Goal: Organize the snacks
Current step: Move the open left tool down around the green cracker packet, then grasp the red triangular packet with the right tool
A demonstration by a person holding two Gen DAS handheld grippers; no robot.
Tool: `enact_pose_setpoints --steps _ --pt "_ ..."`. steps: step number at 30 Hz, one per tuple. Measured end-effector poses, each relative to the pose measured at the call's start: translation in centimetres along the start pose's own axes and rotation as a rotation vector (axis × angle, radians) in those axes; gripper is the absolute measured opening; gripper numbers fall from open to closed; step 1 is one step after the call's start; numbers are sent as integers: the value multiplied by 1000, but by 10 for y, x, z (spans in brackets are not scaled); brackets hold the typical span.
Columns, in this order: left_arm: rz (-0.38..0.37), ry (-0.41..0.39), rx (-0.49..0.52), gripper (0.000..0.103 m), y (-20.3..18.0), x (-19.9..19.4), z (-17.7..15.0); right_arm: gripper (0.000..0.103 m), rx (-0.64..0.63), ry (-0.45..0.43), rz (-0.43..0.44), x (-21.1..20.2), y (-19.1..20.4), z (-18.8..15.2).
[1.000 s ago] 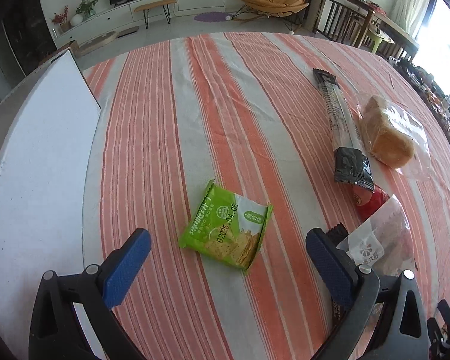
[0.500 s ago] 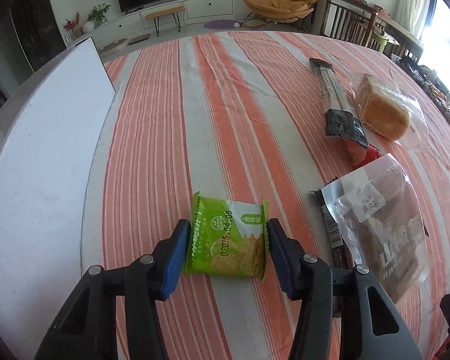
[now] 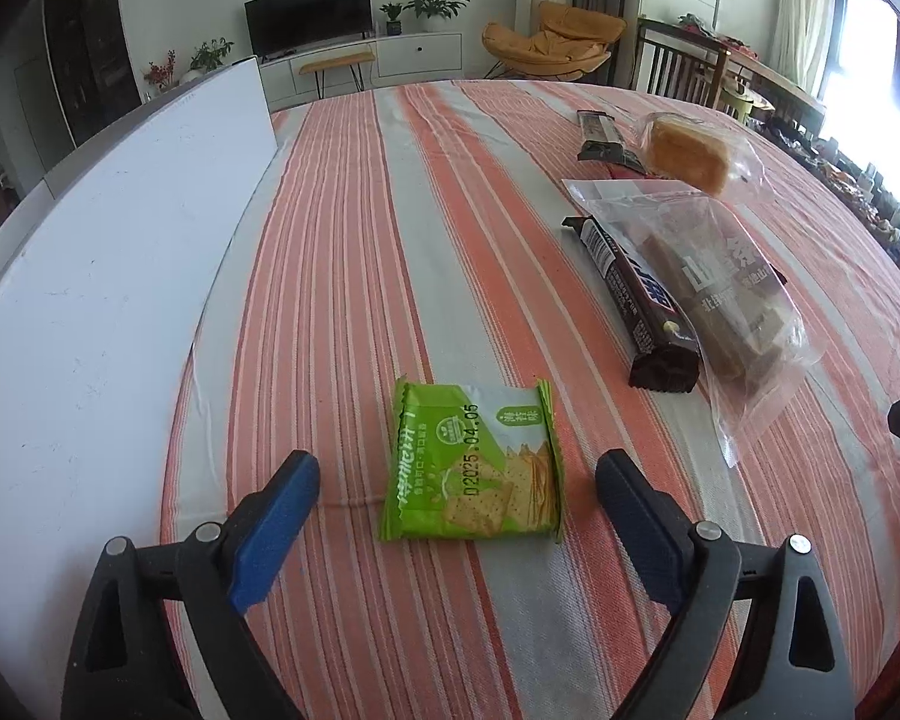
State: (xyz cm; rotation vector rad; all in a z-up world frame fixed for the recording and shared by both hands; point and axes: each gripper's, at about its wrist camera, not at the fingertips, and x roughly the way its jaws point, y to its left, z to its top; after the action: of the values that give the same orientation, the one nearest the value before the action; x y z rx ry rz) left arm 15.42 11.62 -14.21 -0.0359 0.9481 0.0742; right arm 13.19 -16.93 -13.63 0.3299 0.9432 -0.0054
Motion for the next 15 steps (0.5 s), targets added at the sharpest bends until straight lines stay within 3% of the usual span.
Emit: enact_pose_setpoints --steps 6,12,15 --pt "10 2 -13 103 1 3 -2 94 41 -9 27 -2 -5 1" --pt "11 3 -15 103 0 6 0 93 126 -46 106 -9 -15 2" --pt "11 3 -15 103 0 6 -1 93 59 -43 130 -9 -2 12"
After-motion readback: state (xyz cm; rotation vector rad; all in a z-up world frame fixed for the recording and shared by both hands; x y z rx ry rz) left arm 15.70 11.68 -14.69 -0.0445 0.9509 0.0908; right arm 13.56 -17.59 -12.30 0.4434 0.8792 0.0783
